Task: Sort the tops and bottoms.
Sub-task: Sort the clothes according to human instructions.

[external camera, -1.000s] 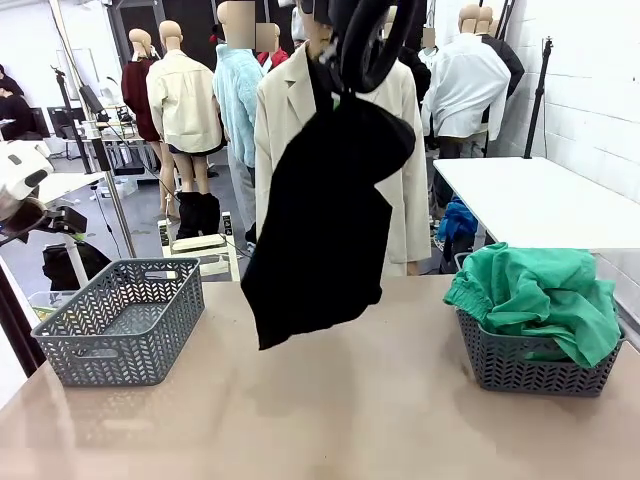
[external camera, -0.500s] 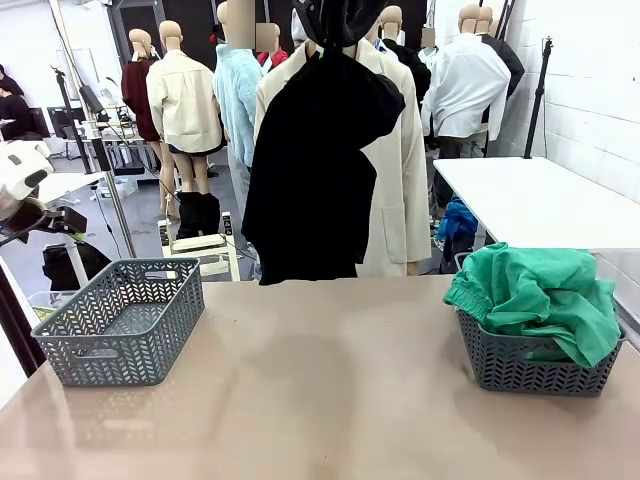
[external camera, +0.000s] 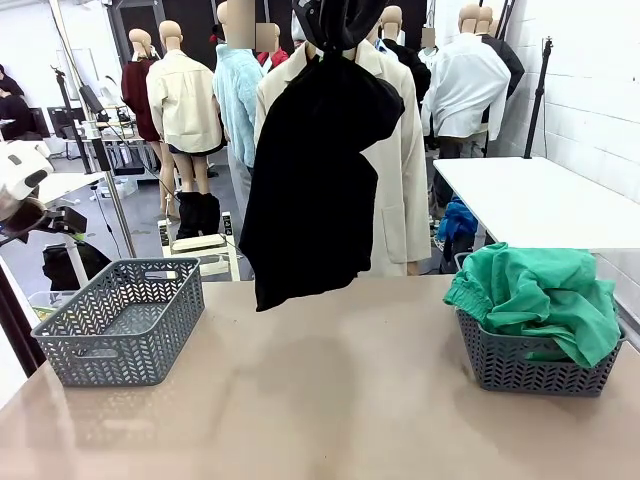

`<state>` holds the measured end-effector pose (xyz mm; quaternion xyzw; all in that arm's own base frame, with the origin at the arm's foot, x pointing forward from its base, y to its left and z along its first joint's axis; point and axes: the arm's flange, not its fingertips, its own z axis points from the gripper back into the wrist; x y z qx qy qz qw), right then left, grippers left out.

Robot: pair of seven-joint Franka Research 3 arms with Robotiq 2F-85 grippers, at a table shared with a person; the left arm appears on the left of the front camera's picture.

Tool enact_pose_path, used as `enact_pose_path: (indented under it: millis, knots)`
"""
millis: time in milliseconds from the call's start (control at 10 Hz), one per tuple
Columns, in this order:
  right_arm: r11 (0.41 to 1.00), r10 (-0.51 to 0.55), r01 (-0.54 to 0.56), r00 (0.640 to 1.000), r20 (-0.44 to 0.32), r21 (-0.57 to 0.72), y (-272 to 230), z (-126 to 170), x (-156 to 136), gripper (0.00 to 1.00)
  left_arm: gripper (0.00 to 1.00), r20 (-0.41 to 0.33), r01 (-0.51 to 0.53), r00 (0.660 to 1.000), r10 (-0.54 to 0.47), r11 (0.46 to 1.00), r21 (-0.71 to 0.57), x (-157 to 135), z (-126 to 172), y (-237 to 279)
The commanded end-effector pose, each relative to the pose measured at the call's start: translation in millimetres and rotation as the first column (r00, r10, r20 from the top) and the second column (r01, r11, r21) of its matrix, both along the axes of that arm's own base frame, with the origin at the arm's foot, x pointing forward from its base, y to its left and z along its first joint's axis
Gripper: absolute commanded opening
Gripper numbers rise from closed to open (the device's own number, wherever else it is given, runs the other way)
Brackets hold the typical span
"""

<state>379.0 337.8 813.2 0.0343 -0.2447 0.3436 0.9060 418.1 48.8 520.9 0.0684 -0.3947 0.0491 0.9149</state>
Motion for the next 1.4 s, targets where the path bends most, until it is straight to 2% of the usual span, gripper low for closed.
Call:
enact_pose_path:
  millis: [0, 1300]
  knots:
    - [1.000, -0.004, 0.005, 1.000, 0.012, -0.006, -0.8, 2.2, -0.6, 0.00, 1.00, -0.001, -0.021, 1.000, 0.021, 1.000, -0.009, -1.0, -0.7, -2.0]
    - [1.000, -0.004, 0.005, 1.000, 0.012, -0.006, -0.8, 2.2, -0.6, 0.00, 1.00, -0.001, -0.021, 1.000, 0.021, 1.000, -0.009, -1.0, -0.7, -2.0]
